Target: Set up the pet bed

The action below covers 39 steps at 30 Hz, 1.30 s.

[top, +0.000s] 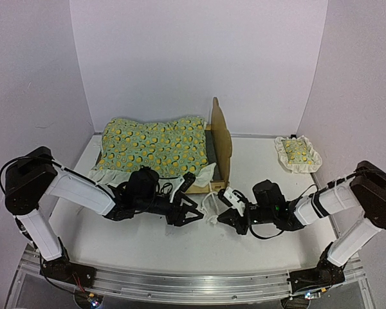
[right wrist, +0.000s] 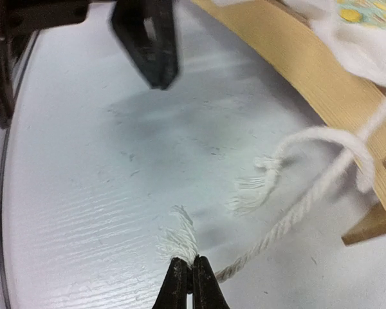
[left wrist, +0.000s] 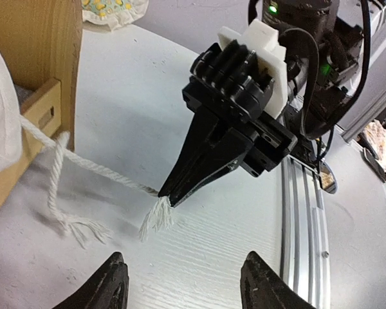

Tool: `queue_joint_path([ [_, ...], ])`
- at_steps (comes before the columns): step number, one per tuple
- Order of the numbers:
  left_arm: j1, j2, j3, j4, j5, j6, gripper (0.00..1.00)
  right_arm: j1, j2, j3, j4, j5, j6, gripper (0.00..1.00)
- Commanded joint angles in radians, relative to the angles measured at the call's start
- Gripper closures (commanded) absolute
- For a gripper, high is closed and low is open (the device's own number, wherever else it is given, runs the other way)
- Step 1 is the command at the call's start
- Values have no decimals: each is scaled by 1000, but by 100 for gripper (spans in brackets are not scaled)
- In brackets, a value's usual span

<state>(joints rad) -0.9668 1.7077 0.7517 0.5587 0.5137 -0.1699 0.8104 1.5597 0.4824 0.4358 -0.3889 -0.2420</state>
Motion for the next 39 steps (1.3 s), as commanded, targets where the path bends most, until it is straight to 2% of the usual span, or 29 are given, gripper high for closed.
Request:
queue_joint_path([
  [1, -11, 53, 90, 124, -176, -155, 44, 6, -77, -84, 346, 252, 452, 100],
  [2, -16, 82, 114, 141, -184, -178, 44, 6, -70, -75, 330, 319, 537, 100],
  [3, -27, 111, 147, 146, -201, -191, 44, 6, -47, -57, 314, 323, 562, 100],
  [5, -34, 168, 214, 138, -298, -273, 43, 12, -4, -39, 347, 288, 567, 100],
  [7, -35, 212, 267, 111, -362, -358, 48, 20, 22, -49, 412, 288, 586, 100],
  [9, -32, 236, 283, 97, -405, -456, 48, 30, 28, -54, 431, 324, 597, 100],
  [14, -43, 221, 272, 26, -551, -554, 55, 39, 15, -77, 463, 368, 591, 100],
  [18, -57, 267, 325, -1, -555, -623, 56, 41, -3, -87, 470, 387, 591, 100],
  [25, -78, 318, 408, -46, -668, -634, 61, 49, -38, -108, 475, 432, 628, 100],
  [31, -78, 328, 436, -86, -769, -611, 70, 62, -49, -113, 457, 489, 656, 100],
  [33, -77, 328, 439, -93, -779, -597, 75, 64, -53, -107, 440, 514, 667, 100],
  [36, -78, 317, 435, -99, -770, -573, 89, 64, -46, -52, 329, 572, 683, 100],
  [39, -78, 295, 419, -97, -734, -545, 98, 64, -12, -32, 380, 585, 645, 100],
])
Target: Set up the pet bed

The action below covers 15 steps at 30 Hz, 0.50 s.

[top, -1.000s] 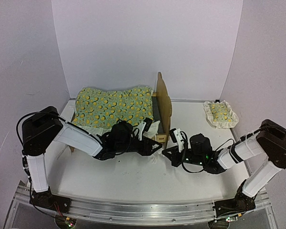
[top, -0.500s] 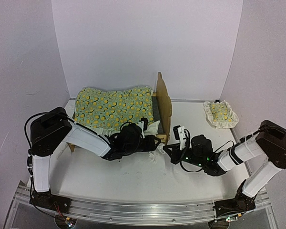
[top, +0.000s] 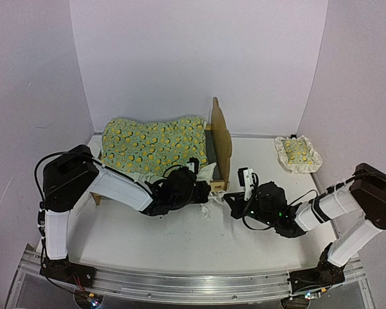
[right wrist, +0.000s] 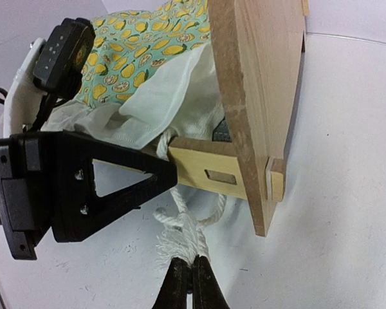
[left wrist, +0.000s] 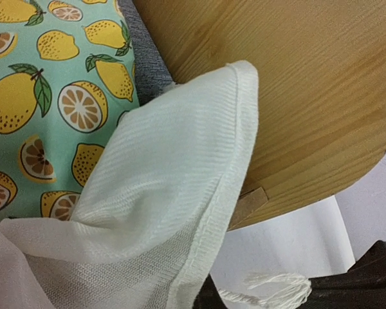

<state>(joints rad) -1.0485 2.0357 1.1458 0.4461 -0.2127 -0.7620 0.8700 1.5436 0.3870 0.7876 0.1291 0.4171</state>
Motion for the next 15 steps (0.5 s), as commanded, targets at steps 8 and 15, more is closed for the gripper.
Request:
queue_joint_path([
  [8, 5, -89, -17, 35, 102, 102, 100, 5, 176, 168, 107, 35, -143, 100],
  [15, 7, -146, -86, 60, 170, 143, 100, 4, 237, 212, 116, 66, -186, 100],
])
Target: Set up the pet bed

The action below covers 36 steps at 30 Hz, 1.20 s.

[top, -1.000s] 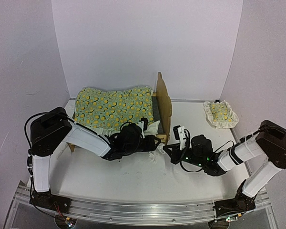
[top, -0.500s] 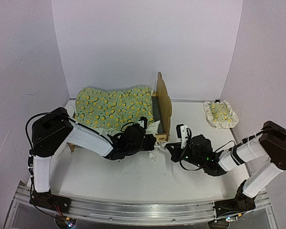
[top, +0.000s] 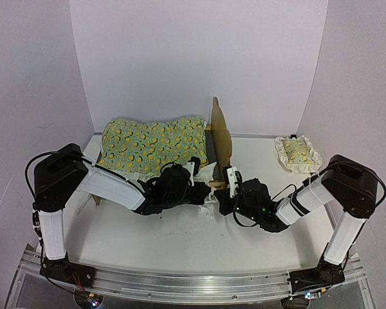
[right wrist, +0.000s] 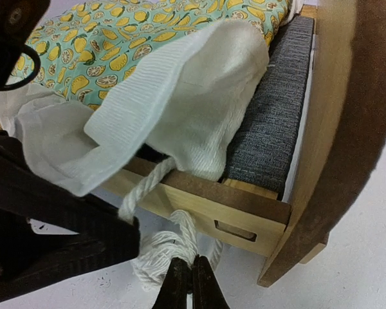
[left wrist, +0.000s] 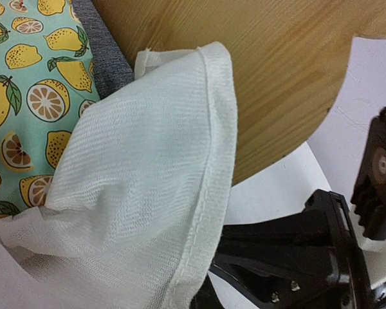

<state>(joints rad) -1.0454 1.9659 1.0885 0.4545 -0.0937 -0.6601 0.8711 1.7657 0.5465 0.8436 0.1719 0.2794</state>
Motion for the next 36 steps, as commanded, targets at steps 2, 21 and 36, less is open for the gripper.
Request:
queue_joint_path([
  [2, 6, -87, -39, 53, 67, 46, 100, 4, 20, 56, 67, 16, -62, 100],
  [21, 36, -130, -98, 88, 269, 230, 60, -138, 199, 95, 344, -688, -317, 100],
  [36, 88, -281, -313, 123, 182, 847, 51, -193, 237, 133, 344, -795, -293, 100],
])
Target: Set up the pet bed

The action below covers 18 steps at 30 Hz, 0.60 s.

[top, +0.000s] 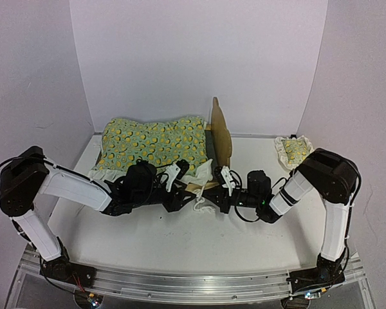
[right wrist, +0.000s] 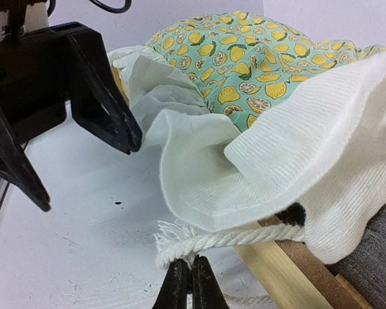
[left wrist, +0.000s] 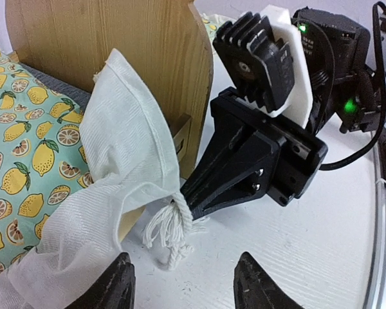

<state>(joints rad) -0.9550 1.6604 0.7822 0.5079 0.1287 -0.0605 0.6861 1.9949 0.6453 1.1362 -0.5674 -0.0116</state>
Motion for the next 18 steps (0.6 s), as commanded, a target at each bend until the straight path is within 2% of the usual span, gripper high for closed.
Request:
queue_joint_path([
  [1, -2, 39, 4, 72, -58, 304, 52, -9, 9, 36, 51, -59, 1, 100],
  [5, 0, 106, 64, 74, -86, 447, 44, -13, 15, 40, 51, -85, 1, 100],
  [7, 9, 133, 93, 68, -44, 472, 44, -13, 11, 38, 51, -89, 0, 100],
  [11, 36, 179, 153, 32, -30, 472, 58, -13, 7, 37, 51, -92, -8, 100],
  [18, 44, 219, 209, -36, 28, 478, 67, -13, -2, 31, 53, -103, -17, 100],
])
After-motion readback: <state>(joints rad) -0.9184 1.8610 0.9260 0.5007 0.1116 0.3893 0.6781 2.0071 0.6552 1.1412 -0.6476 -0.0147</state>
